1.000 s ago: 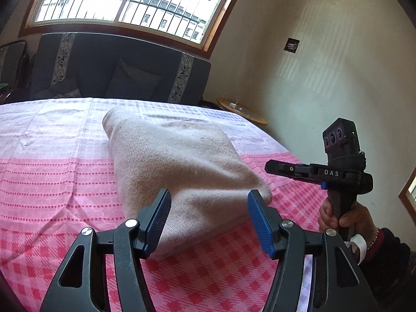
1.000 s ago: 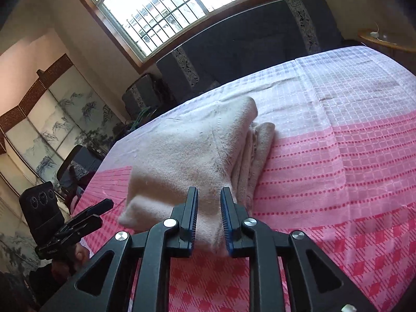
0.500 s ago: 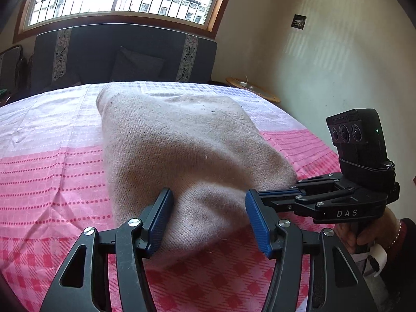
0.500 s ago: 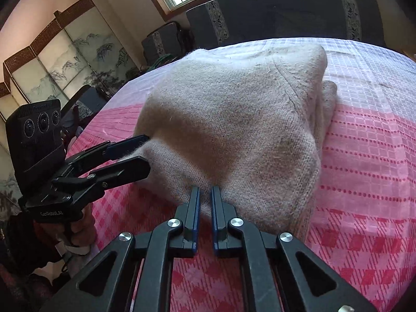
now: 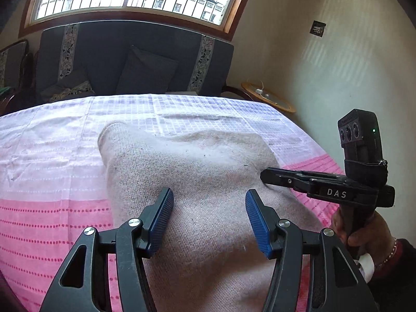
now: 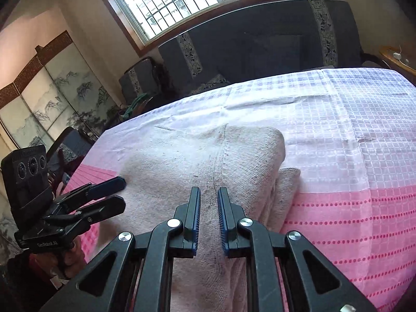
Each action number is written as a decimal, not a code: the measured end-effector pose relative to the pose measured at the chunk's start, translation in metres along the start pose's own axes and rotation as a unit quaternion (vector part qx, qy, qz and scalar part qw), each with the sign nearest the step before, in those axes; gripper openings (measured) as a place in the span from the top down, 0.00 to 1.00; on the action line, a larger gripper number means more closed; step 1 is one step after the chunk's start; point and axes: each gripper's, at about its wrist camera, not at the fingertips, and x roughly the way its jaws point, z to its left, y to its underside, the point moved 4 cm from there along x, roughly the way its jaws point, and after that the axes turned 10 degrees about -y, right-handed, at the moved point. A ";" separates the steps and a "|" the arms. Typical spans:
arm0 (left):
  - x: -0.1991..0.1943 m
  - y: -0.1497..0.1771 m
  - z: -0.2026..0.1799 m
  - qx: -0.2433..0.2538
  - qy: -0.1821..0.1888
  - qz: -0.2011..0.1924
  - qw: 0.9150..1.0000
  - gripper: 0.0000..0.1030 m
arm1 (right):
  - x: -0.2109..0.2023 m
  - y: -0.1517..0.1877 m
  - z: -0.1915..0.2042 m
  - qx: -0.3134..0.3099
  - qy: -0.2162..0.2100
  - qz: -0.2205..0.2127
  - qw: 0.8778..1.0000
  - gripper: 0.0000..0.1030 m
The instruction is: Fold small clothes
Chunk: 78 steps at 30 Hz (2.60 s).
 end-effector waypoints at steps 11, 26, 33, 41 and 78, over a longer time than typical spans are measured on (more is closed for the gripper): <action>0.011 0.016 -0.008 0.031 -0.018 0.001 0.999 0.44 | 0.000 0.017 -0.014 0.053 -0.019 -0.023 0.998 0.96; -0.022 0.022 -0.024 0.076 -0.148 -0.042 0.985 0.43 | -0.060 0.069 -0.002 0.097 -0.007 -0.103 0.990 0.40; -0.024 0.020 -0.016 0.076 -0.170 -0.046 0.981 0.43 | -0.050 0.074 -0.006 0.101 0.003 -0.086 0.991 0.40; -0.025 0.020 -0.010 0.085 -0.197 -0.061 0.975 0.35 | -0.034 0.072 -0.007 0.099 0.005 -0.060 0.993 0.36; 0.035 0.027 0.063 -0.087 0.203 0.170 0.960 0.10 | -0.002 0.038 -0.021 0.105 -0.123 0.085 0.983 0.26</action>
